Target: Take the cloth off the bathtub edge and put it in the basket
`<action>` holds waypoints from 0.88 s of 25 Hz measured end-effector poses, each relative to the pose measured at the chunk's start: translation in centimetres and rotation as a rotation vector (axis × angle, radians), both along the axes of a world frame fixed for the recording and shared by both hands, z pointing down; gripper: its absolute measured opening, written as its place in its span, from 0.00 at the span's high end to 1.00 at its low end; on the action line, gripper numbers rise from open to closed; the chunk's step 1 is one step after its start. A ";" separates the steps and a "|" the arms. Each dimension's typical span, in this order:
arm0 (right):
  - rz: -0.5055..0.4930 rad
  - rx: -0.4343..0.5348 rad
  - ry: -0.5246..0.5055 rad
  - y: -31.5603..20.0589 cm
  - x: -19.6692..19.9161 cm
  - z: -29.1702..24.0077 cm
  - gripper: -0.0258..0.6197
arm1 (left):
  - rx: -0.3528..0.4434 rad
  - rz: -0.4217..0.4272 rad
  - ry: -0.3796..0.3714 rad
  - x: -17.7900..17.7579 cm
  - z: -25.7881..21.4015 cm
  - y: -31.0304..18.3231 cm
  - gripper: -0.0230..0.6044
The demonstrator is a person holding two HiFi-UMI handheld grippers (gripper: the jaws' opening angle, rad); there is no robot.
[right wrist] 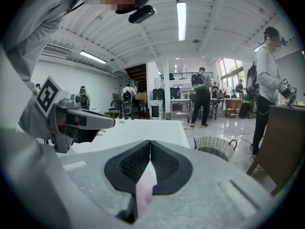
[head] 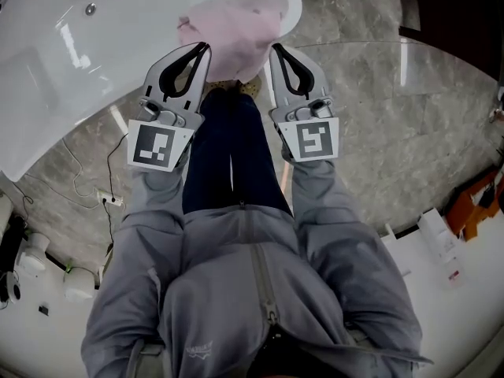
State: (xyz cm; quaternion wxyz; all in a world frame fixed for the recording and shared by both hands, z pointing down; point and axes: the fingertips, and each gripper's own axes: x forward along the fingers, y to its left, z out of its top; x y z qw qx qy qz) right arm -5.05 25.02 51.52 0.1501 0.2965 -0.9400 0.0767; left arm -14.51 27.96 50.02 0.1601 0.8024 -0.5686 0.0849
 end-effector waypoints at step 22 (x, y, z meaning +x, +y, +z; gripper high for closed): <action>-0.023 -0.333 0.136 2.1 0.1 12.7 0.71 | -0.322 0.052 -0.006 -0.2 12.6 1.3 0.59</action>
